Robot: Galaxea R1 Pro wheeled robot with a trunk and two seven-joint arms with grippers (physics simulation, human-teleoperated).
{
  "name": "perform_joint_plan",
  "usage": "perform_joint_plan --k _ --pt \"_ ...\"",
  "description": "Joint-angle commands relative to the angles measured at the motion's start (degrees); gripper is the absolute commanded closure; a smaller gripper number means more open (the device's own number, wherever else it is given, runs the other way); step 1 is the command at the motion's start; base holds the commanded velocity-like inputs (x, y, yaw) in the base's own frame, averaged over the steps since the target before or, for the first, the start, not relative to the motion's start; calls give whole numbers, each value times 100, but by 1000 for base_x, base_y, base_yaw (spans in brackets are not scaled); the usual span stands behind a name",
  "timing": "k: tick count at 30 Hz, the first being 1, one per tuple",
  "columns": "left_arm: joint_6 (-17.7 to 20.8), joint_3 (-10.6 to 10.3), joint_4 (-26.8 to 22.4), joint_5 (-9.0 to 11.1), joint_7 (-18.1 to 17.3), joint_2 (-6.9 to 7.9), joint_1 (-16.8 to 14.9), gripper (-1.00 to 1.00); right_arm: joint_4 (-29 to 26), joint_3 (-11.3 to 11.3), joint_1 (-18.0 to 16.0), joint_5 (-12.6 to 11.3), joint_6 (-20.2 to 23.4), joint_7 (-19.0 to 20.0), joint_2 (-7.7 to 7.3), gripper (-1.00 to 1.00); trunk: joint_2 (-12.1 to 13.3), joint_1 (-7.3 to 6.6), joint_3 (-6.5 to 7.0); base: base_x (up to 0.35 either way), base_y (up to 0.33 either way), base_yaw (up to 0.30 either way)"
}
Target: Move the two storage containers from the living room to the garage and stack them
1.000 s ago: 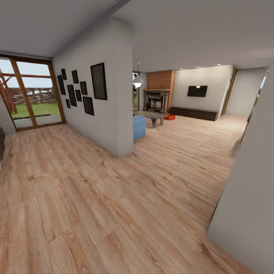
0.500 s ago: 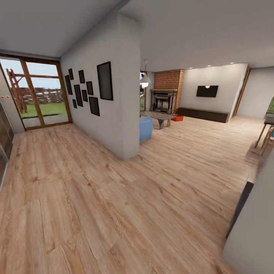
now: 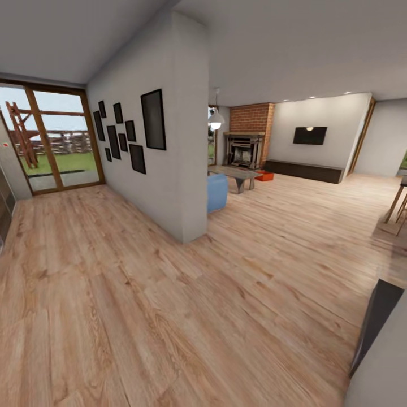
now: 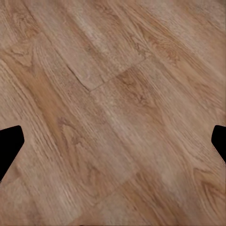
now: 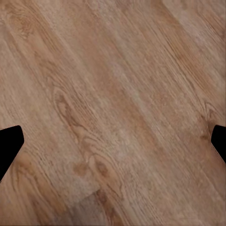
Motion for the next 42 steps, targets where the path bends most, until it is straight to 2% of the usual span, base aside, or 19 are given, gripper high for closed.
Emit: perform_joint_plan --k 1,16,31,42 --pt "-17 15 5 9 -3 -2 -4 -100 4 42 -5 25 -8 -43 -4 -100 -3 3 -6 331 0 0" --pt "-17 18 4 9 -3 -2 -4 -100 4 42 -3 25 -8 -43 -4 -100 -3 3 -6 331 0 -6" --pt "-17 18 4 9 -3 -2 -4 -100 4 42 -6 25 -8 -43 -4 -100 -3 3 -6 331 0 -185" --pt "-17 18 5 9 -3 -2 -4 -100 4 42 -6 25 -8 -43 -4 -100 -3 3 -6 331 0 -17"
